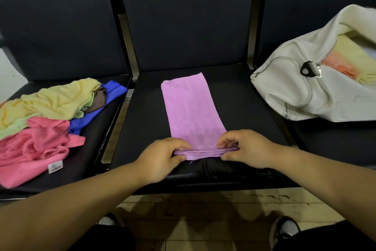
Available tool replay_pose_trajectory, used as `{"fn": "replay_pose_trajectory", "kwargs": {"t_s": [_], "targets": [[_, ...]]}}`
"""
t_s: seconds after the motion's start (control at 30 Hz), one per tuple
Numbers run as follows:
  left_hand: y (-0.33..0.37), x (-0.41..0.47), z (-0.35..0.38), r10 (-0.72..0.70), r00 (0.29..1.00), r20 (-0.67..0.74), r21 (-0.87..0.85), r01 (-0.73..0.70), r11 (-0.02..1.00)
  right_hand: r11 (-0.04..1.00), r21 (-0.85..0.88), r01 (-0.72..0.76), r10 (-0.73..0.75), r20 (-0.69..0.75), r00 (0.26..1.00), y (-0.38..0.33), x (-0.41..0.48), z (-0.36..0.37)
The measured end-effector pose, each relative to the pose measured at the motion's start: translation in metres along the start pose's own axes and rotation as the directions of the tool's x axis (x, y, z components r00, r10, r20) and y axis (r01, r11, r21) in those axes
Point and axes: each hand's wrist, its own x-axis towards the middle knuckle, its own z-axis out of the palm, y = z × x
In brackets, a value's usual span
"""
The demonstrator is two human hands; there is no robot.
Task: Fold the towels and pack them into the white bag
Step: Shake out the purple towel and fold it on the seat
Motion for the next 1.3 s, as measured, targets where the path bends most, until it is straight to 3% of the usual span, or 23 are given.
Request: {"fn": "replay_pose_trajectory", "kwargs": {"t_s": [0.2, 0.33, 0.43, 0.57, 0.67, 1.0, 1.13, 1.2, 1.3], "targets": [[0.009, -0.011, -0.021, -0.154, 0.987, 0.037, -0.245, 0.158, 0.956, 0.964, -0.231, 0.134, -0.164, -0.116, 0.98, -0.005, -0.015, 0.018], [0.016, -0.017, -0.05, -0.16, 0.984, 0.078, -0.37, 0.178, 0.912, 0.997, 0.07, 0.045, -0.043, -0.018, 0.999, -0.02, -0.011, 0.001], [0.021, -0.019, -0.072, -0.18, 0.979, 0.097, -0.51, 0.204, 0.835, 0.934, 0.358, -0.006, -0.015, 0.056, 0.998, -0.034, -0.006, -0.022], [0.018, -0.007, -0.092, -0.225, 0.973, 0.049, -0.639, 0.203, 0.742, 0.84, 0.543, -0.022, 0.054, -0.043, 0.998, -0.051, 0.011, -0.038], [0.013, 0.013, -0.099, -0.297, 0.955, -0.009, -0.671, 0.215, 0.71, 0.803, 0.593, -0.057, 0.141, -0.096, 0.985, -0.055, 0.038, -0.047], [-0.037, 0.103, -0.105, -0.456, 0.88, -0.133, -0.655, 0.267, 0.707, 0.836, 0.532, -0.134, 0.279, -0.202, 0.939, -0.047, 0.136, -0.057], [-0.06, 0.134, -0.096, -0.507, 0.85, -0.141, -0.694, 0.281, 0.663, 0.839, 0.518, -0.168, 0.337, -0.253, 0.907, -0.026, 0.17, -0.044], [-0.069, 0.145, -0.087, -0.554, 0.808, -0.202, -0.657, 0.308, 0.688, 0.82, 0.546, -0.172, 0.377, -0.29, 0.879, -0.013, 0.178, -0.034], [-0.077, 0.145, -0.078, -0.553, 0.724, -0.412, -0.466, 0.354, 0.811, 0.835, 0.526, -0.162, 0.404, -0.387, 0.829, -0.004, 0.177, -0.03]]}}
